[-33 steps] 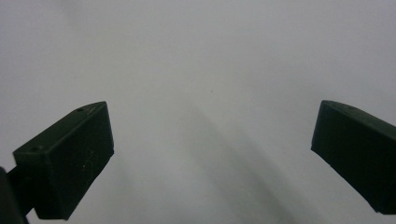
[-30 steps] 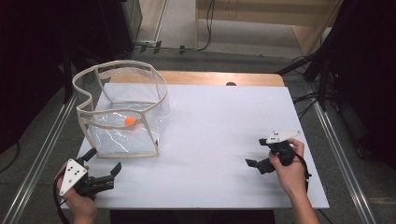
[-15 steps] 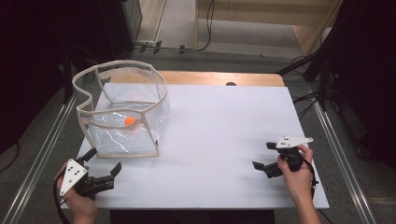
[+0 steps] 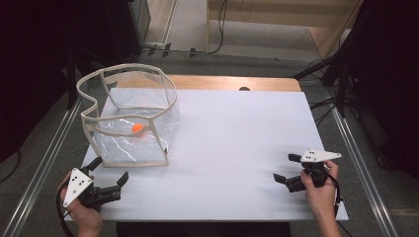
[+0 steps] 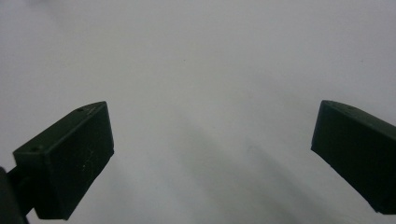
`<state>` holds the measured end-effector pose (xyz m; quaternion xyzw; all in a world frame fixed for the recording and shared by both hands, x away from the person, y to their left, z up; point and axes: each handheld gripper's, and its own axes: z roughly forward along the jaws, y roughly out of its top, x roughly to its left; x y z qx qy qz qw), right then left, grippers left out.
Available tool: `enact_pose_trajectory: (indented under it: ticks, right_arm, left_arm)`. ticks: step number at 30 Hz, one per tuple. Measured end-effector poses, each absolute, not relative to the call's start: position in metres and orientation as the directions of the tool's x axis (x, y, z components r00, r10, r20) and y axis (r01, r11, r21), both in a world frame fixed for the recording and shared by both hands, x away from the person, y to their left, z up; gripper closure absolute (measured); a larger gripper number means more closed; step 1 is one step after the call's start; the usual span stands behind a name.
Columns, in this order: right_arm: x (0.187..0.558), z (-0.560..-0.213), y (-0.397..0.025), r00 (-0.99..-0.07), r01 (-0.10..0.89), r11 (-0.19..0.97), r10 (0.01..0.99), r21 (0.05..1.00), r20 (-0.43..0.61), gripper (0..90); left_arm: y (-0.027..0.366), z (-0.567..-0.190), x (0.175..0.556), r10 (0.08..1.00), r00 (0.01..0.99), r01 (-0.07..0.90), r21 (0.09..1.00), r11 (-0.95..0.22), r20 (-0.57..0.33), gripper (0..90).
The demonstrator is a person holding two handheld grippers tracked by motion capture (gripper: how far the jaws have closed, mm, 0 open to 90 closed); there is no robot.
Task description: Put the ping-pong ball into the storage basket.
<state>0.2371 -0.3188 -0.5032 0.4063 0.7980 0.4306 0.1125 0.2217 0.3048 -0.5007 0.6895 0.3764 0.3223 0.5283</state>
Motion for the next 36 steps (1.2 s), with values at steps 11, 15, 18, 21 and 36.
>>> enact_pose_trajectory:
  ticks: [11, 15, 18, 21, 36]
  right_arm:
    - [0.229, -0.508, -0.329, -0.633, 0.531, 0.259, 0.754, 0.807, 0.174, 0.0]
    - [0.226, -0.508, -0.333, -0.626, 0.513, 0.234, 0.76, 0.826, 0.173, 0.0]
    - [0.224, -0.51, -0.336, -0.623, 0.502, 0.215, 0.761, 0.838, 0.179, 0.0]
    - [0.221, -0.513, -0.341, -0.614, 0.495, 0.18, 0.765, 0.85, 0.196, 0.0]
    - [0.214, -0.515, -0.344, -0.591, 0.458, 0.137, 0.785, 0.878, 0.185, 0.0]
  left_arm:
    - [0.305, -0.501, 0.222, 0.86, 0.509, 0.179, 0.971, -0.159, 0.047, 0.0]
    - [0.305, -0.501, 0.222, 0.86, 0.508, 0.179, 0.971, -0.159, 0.048, 0.0]
    - [0.305, -0.501, 0.222, 0.86, 0.508, 0.178, 0.971, -0.158, 0.047, 0.0]
    - [0.305, -0.501, 0.222, 0.86, 0.509, 0.178, 0.971, -0.158, 0.046, 0.0]
    - [0.305, -0.5, 0.222, 0.861, 0.508, 0.18, 0.972, -0.151, 0.04, 0.0]
